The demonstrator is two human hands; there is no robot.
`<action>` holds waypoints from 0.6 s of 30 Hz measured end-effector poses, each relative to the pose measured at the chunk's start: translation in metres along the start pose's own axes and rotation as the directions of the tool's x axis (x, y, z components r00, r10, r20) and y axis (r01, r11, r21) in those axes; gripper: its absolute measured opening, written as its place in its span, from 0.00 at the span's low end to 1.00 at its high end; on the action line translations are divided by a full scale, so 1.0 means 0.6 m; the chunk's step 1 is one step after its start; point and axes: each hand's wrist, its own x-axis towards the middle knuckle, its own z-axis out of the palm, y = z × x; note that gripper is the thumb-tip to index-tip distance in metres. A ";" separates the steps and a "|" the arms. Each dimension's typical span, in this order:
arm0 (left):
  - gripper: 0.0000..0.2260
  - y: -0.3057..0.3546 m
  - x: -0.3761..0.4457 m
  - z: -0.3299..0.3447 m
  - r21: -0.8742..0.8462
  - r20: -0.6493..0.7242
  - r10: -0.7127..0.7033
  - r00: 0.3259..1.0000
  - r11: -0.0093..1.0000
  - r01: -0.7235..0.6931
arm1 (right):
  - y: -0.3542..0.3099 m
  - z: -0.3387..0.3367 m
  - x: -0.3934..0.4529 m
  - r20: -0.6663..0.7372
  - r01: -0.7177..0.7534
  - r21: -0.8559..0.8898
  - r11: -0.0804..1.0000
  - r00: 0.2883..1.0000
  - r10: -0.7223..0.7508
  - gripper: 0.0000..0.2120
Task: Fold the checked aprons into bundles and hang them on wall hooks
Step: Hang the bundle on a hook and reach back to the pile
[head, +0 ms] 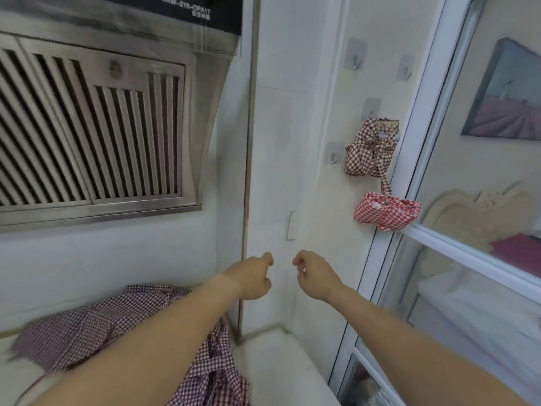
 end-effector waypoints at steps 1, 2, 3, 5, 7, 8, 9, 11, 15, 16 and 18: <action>0.21 -0.034 -0.026 0.023 -0.008 0.038 -0.049 0.998 0.999 0.049 | -0.026 0.040 -0.009 0.102 0.018 0.029 0.999 0.995 -0.020 0.16; 0.20 -0.065 -0.051 0.048 -0.013 0.064 -0.094 0.993 0.995 0.095 | -0.048 0.077 -0.017 0.196 0.032 0.056 0.998 0.980 -0.042 0.17; 0.18 -0.087 -0.071 0.070 -0.005 0.090 -0.132 0.987 0.991 0.133 | -0.064 0.106 -0.024 0.274 0.048 0.062 0.997 0.960 -0.063 0.18; 0.15 -0.158 -0.129 0.124 0.011 0.179 -0.222 0.959 0.975 0.224 | -0.111 0.192 -0.047 0.419 0.079 0.079 0.994 0.902 -0.105 0.16; 0.16 -0.221 -0.182 0.176 0.020 0.254 -0.320 0.913 0.945 0.326 | -0.154 0.270 -0.073 0.537 0.094 0.087 0.992 0.834 -0.126 0.14; 0.19 -0.253 -0.212 0.203 0.025 0.273 -0.380 0.883 0.921 0.389 | -0.174 0.310 -0.088 0.575 0.083 0.095 0.992 0.809 -0.123 0.15; 0.23 -0.278 -0.240 0.230 0.038 0.284 -0.437 0.853 0.894 0.446 | -0.190 0.339 -0.103 0.590 0.078 0.105 0.991 0.798 -0.125 0.16; 0.32 -0.328 -0.304 0.277 0.045 0.315 -0.515 0.798 0.847 0.529 | -0.218 0.406 -0.132 0.619 0.054 0.124 0.991 0.776 -0.120 0.21; 0.36 -0.380 -0.408 0.351 -0.014 0.424 -0.483 0.766 0.843 0.538 | -0.225 0.521 -0.185 0.728 -0.034 -0.127 0.991 0.676 0.116 0.39; 0.37 -0.383 -0.425 0.364 -0.043 0.445 -0.487 0.751 0.827 0.561 | -0.222 0.540 -0.198 0.713 -0.038 -0.164 0.986 0.686 0.145 0.40; 0.38 -0.391 -0.446 0.389 -0.085 0.486 -0.501 0.716 0.788 0.609 | -0.221 0.567 -0.218 0.660 -0.067 -0.171 0.983 0.733 0.165 0.39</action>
